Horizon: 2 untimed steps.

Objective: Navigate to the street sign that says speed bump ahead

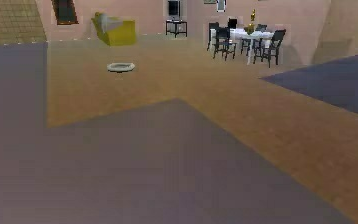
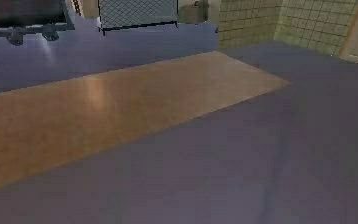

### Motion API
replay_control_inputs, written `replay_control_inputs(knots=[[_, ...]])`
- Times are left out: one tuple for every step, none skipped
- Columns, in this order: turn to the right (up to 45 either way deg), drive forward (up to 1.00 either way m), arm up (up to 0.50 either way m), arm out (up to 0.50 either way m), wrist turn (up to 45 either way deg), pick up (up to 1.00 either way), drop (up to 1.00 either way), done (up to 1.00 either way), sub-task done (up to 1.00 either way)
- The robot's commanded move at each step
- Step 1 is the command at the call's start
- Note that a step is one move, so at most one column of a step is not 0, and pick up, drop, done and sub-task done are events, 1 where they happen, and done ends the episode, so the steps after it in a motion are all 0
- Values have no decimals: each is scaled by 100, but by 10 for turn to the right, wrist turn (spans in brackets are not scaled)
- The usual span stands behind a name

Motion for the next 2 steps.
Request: replay_control_inputs(knots=[[390,0,0,0,0,0,0,0,0],[0,100,0,0,0,0,0,0,0]])
